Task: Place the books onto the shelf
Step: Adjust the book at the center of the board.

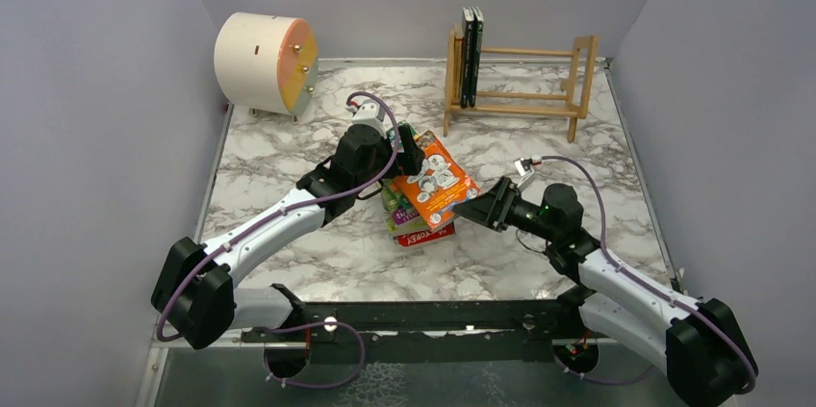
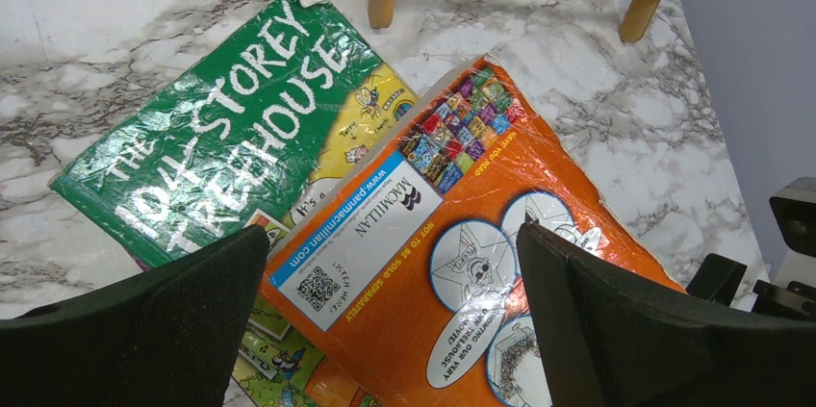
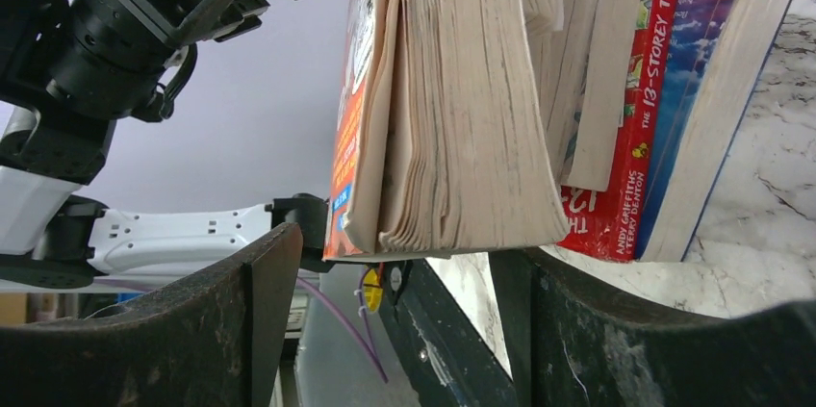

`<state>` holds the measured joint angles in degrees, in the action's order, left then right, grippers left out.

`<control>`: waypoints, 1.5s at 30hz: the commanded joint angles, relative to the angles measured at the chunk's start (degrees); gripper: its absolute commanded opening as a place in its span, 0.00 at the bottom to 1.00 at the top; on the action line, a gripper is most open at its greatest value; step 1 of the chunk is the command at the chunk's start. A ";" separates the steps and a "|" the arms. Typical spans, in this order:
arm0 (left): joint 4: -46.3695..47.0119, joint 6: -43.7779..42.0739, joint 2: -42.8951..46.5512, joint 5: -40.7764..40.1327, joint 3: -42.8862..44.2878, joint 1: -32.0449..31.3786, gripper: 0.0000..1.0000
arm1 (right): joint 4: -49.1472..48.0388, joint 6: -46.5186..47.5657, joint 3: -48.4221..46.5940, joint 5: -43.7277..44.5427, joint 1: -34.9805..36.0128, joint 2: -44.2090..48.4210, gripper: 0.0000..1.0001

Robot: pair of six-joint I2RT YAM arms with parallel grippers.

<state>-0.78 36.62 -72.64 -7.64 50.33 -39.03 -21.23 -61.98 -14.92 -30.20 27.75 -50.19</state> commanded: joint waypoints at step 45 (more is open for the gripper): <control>-0.71 4.94 9.15 2.46 -6.48 -5.29 0.99 | -30.83 3.09 -20.34 -2.33 -6.78 -35.60 0.31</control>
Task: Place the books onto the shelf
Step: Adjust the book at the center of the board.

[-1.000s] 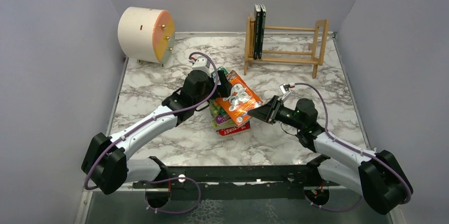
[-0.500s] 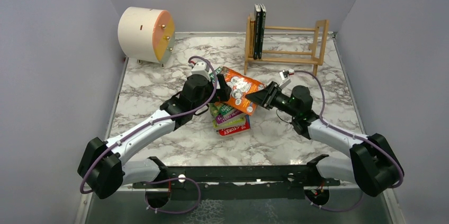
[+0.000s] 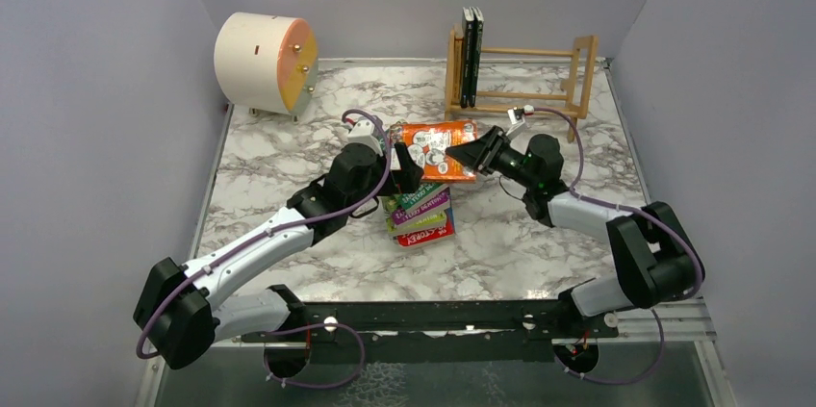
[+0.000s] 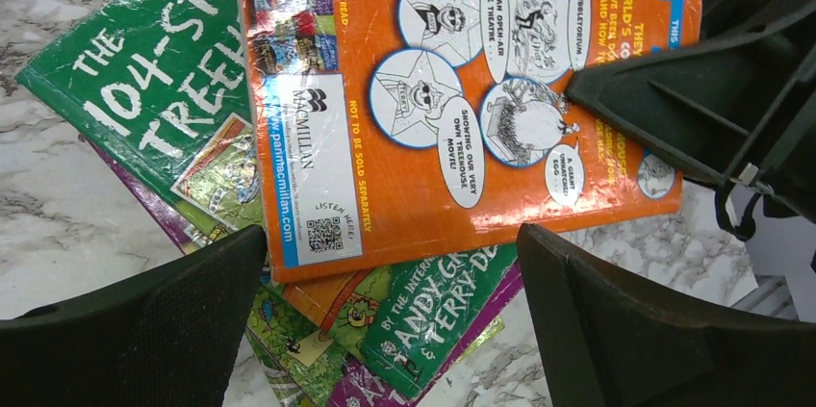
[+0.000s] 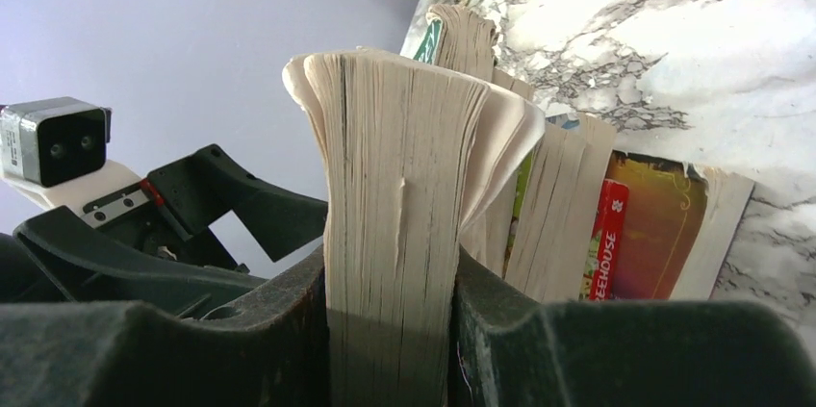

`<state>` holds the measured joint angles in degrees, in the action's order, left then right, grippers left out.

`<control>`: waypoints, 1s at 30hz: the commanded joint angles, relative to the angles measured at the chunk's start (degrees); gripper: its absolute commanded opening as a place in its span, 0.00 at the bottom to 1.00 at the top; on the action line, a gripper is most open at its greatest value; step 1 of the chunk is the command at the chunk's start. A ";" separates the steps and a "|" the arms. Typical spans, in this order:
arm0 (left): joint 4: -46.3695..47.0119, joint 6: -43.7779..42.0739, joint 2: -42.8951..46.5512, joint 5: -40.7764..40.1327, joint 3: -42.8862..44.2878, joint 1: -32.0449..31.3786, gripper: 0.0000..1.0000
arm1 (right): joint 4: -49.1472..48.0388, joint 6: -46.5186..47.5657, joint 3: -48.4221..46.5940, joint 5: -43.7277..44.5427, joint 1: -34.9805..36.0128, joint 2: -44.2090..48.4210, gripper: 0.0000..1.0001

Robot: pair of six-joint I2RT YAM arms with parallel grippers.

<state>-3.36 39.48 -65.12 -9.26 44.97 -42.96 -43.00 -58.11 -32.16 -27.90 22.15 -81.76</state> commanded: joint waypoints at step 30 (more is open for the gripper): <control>0.91 1.33 1.50 0.91 -1.14 -1.60 0.99 | -22.23 -9.95 8.69 -4.59 -3.29 -4.16 0.68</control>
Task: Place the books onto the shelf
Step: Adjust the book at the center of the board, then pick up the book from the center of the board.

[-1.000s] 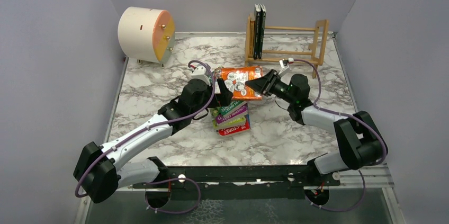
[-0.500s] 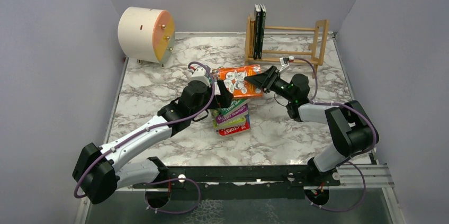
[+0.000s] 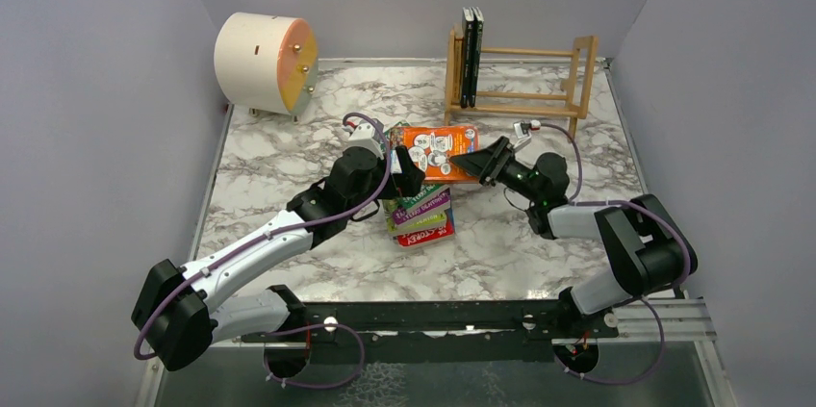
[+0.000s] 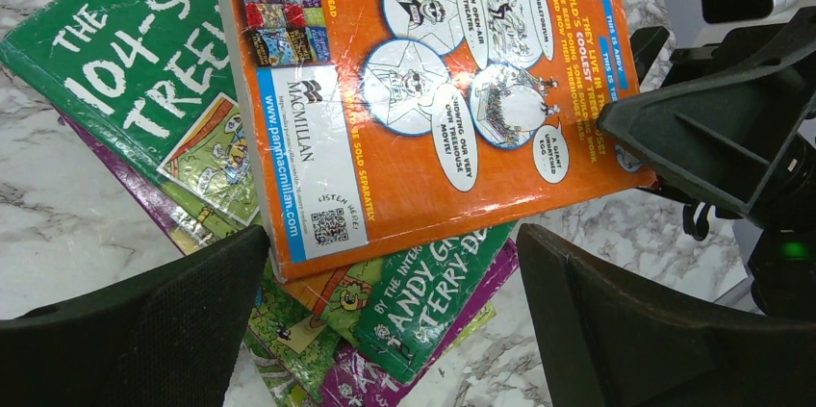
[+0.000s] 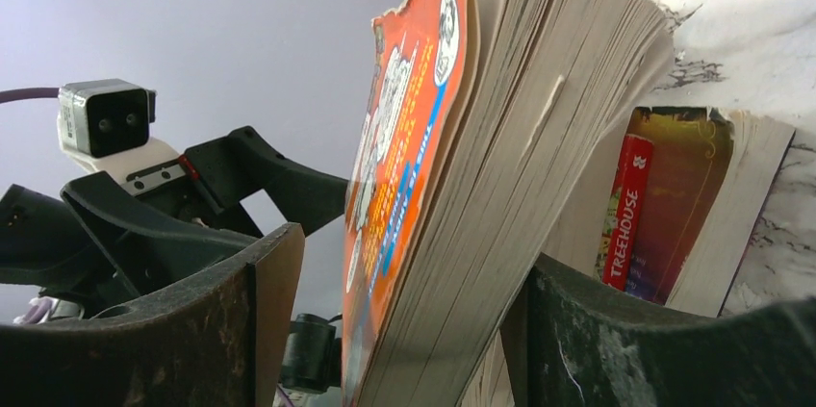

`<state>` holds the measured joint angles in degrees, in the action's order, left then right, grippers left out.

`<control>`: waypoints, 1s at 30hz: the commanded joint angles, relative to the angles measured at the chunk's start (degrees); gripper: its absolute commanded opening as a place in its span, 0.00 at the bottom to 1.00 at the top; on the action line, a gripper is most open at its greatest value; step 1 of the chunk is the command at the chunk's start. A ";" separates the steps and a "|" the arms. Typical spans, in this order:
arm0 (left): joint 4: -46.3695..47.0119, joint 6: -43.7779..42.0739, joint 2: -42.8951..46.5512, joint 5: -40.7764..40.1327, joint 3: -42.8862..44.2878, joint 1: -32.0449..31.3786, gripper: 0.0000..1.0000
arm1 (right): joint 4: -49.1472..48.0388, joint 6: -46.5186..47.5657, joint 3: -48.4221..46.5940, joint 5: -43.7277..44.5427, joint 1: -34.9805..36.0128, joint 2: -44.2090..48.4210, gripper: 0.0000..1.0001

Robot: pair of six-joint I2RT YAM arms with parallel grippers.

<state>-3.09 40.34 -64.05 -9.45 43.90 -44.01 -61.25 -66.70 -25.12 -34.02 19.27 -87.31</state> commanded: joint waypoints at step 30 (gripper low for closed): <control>0.61 -0.06 -0.36 0.21 0.40 -0.55 0.99 | -12.90 -5.31 6.79 10.69 -0.55 3.93 0.03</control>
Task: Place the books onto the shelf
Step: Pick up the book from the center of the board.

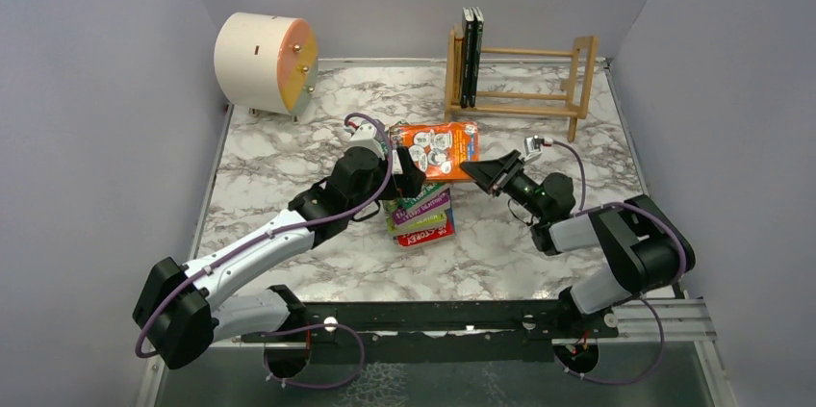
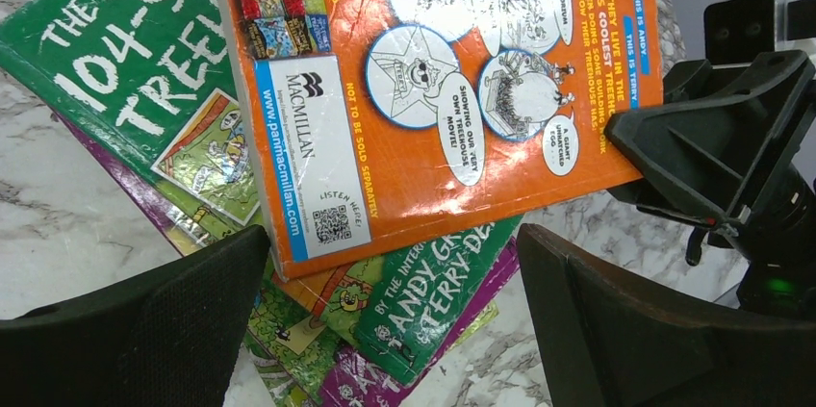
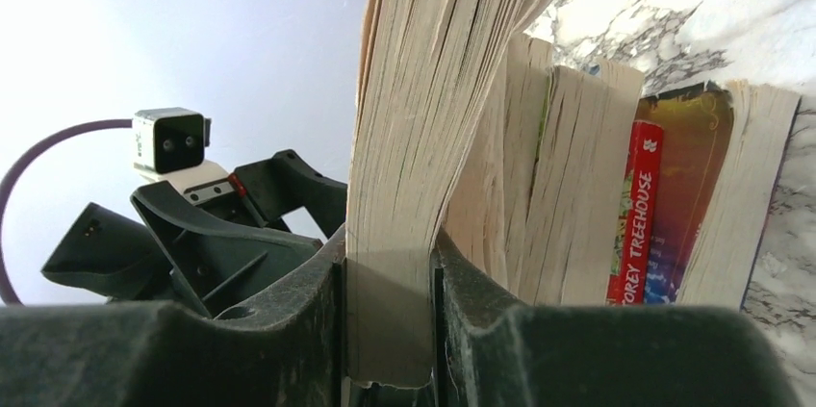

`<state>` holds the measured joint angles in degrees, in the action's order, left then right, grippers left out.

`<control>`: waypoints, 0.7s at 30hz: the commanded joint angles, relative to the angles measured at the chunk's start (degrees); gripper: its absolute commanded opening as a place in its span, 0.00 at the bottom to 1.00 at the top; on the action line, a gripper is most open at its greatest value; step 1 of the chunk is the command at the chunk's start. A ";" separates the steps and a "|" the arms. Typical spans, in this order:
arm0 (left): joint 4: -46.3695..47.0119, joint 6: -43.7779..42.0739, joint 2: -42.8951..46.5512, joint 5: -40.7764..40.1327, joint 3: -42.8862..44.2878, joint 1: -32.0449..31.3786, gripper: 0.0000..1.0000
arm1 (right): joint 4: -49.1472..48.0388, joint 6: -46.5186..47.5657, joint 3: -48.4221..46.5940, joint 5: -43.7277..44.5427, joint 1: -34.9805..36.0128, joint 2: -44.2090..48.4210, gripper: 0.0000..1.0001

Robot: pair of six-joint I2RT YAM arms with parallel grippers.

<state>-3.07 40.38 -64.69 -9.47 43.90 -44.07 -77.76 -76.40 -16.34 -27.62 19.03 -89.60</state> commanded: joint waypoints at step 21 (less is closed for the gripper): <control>-2.85 -2.06 4.07 -2.49 3.43 -0.40 0.99 | 83.64 48.55 -49.68 32.65 -0.40 27.44 0.01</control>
<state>-5.69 39.03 -60.97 -11.55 45.84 -44.27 -2.98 -36.73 -58.96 -4.47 19.00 -62.72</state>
